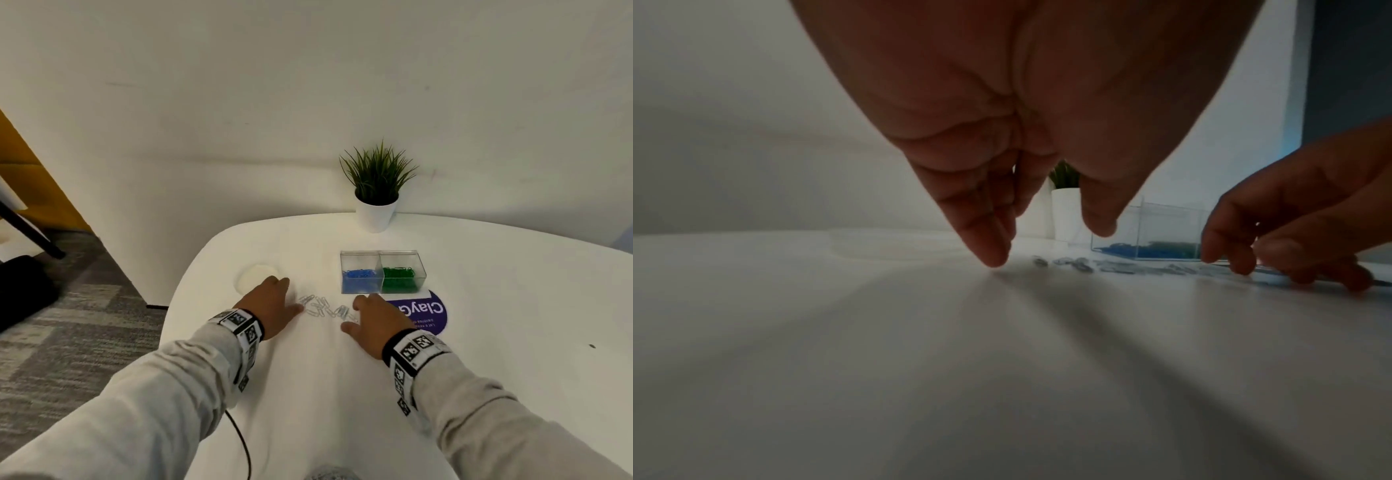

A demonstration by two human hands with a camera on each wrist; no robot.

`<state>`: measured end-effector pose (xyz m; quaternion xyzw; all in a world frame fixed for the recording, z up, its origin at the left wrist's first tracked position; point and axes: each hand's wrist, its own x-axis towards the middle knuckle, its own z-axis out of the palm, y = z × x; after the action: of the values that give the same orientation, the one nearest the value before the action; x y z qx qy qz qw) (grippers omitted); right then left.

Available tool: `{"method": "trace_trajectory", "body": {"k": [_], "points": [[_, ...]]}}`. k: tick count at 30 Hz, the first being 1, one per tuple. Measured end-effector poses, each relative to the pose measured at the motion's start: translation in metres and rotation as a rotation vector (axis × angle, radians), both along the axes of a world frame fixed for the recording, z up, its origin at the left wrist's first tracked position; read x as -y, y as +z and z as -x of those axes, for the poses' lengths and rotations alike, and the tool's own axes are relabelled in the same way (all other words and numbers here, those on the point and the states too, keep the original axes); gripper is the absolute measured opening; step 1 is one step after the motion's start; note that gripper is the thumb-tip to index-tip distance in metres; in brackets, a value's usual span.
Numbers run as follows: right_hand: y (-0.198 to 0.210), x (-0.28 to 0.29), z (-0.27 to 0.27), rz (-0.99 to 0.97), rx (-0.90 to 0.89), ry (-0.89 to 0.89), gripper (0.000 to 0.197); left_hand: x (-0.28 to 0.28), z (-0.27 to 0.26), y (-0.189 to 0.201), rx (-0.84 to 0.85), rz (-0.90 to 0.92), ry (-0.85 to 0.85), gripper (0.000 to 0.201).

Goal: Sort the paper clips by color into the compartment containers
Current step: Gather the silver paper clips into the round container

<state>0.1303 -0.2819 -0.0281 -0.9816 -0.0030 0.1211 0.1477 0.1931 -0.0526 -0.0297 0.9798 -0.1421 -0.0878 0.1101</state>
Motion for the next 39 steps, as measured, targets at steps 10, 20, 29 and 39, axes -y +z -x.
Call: {"method": "trace_trajectory", "body": {"k": [10, 20, 29, 39], "points": [[-0.007, -0.007, -0.017, 0.094, 0.123, 0.141, 0.023, 0.023, -0.012, -0.016, 0.068, -0.155, -0.228, 0.023], [0.0, 0.001, -0.017, -0.247, 0.135, -0.059, 0.025, 0.008, 0.001, 0.002, -0.059, 0.26, 0.068, 0.03], [-0.005, 0.003, -0.03, -0.197, 0.02, 0.084, 0.027, -0.014, 0.001, 0.023, -0.621, 1.394, 0.788, 0.018], [-0.002, -0.004, -0.016, 0.116, 0.019, 0.328, 0.011, 0.012, 0.035, 0.039, -0.645, 0.874, 0.341, 0.029]]}}
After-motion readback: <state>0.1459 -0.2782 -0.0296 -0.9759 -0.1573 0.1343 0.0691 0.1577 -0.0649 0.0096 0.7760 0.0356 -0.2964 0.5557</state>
